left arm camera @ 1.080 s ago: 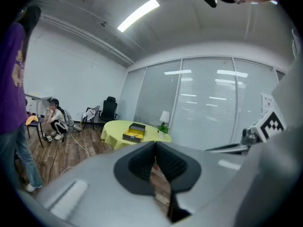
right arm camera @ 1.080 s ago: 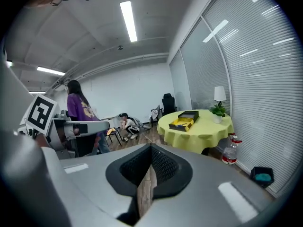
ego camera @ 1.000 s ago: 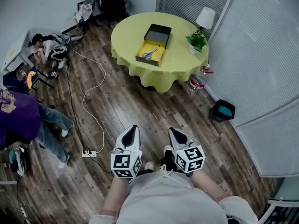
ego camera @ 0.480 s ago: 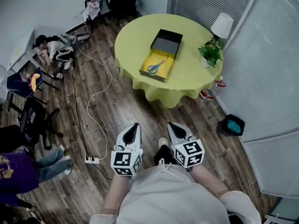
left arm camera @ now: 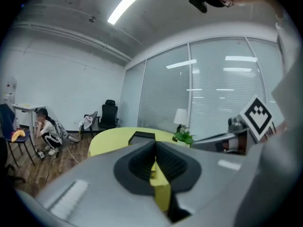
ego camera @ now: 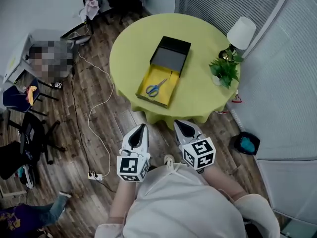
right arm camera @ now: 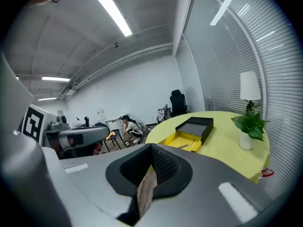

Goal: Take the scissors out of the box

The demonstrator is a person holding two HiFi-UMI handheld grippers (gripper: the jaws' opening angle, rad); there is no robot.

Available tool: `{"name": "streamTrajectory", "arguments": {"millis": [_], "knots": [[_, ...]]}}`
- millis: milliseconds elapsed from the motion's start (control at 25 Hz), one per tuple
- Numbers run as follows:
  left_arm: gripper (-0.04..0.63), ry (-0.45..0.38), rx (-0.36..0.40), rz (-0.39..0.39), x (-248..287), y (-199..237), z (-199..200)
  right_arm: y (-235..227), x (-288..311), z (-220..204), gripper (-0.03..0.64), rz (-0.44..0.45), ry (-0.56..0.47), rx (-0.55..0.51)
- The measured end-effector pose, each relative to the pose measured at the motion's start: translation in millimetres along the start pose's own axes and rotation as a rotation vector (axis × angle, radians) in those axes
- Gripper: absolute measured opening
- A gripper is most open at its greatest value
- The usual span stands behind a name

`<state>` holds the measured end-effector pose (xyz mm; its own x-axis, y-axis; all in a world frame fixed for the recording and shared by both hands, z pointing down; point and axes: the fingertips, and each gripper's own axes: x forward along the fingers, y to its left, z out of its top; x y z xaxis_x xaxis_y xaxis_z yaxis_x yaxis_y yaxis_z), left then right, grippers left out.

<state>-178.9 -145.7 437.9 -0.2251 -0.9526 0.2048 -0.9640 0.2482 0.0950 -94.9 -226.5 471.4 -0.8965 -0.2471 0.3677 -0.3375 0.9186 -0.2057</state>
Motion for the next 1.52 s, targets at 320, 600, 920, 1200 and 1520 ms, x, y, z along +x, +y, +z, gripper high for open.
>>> {"name": "streamTrajectory", "arguments": {"millis": [320,600,920,1200,1520], "knots": [[0.006,0.069,-0.017,-0.030,94,34,-12,-58,66,7,0.000,-0.037,0.032,0.054],[0.006,0.187,-0.037,-0.207,169,67,-18,-94,110,27,0.000,-0.207,-0.008,0.130],[0.006,0.447,0.038,-0.389,254,104,-62,-121,167,32,0.000,-0.355,0.012,0.232],[0.075,0.807,0.177,-0.565,293,100,-138,-135,200,15,0.000,-0.448,0.059,0.313],[0.147,1.103,0.266,-0.578,315,98,-197,-150,201,-5,0.000,-0.523,0.089,0.383]]}}
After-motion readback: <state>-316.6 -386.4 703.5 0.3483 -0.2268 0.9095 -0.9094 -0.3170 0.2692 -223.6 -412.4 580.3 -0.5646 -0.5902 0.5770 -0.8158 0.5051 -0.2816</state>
